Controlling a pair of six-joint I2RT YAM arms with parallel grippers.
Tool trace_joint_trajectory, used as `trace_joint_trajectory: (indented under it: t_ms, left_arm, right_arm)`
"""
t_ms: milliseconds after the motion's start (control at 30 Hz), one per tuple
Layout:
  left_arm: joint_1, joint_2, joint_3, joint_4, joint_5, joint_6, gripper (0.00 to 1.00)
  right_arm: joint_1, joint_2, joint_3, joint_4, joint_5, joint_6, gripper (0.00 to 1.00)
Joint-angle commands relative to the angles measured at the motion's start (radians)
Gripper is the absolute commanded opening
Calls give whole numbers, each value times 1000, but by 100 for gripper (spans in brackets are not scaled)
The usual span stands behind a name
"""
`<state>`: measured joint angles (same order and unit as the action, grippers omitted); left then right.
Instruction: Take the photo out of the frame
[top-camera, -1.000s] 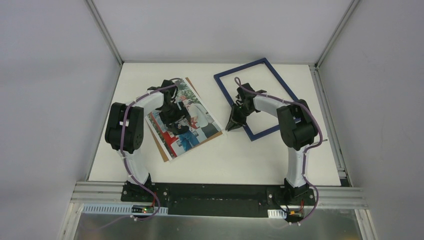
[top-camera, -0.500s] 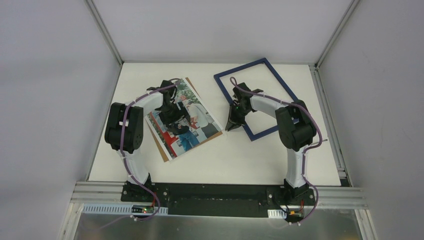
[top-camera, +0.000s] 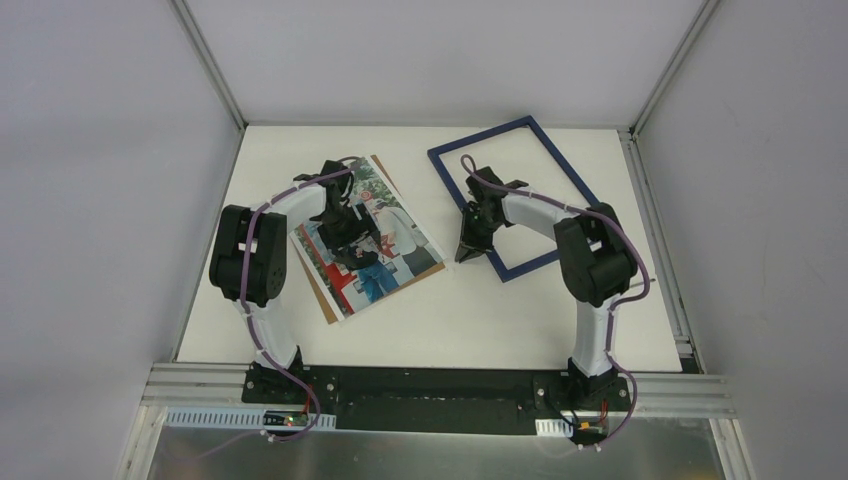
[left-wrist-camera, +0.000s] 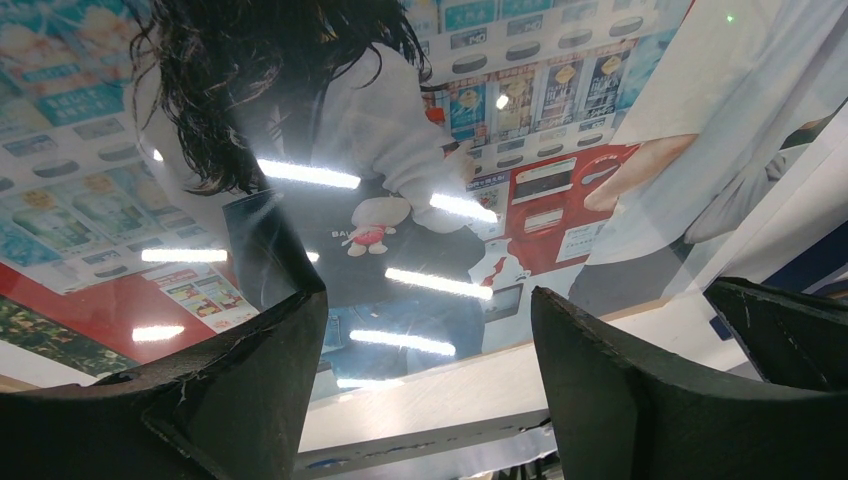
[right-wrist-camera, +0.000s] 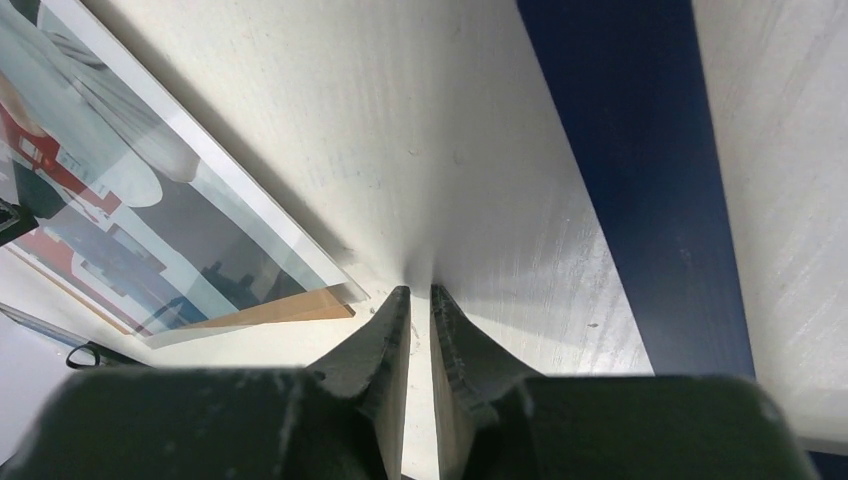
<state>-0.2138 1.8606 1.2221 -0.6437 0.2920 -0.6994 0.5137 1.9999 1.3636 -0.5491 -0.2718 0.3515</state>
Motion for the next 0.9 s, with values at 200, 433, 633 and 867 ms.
trace_joint_trajectory:
  t_ms: [200,433,633,867]
  left_arm:
    - [3,37,-40,-25,-13,3,77]
    - [4,43,-40,-25,-8,3,77]
    - [3,43,-30,-25,-5,3,77]
    - [4,41,-39,-25,-6,2,77]
  right_arm:
    - [-6,69,-4,2,14,-12,15]
    - [-6,75,-22,48,-83,-6,15]
    - [-6,84,-27,60,-93,-8,15]
    - [-19,54,-76,139,-198,23,15]
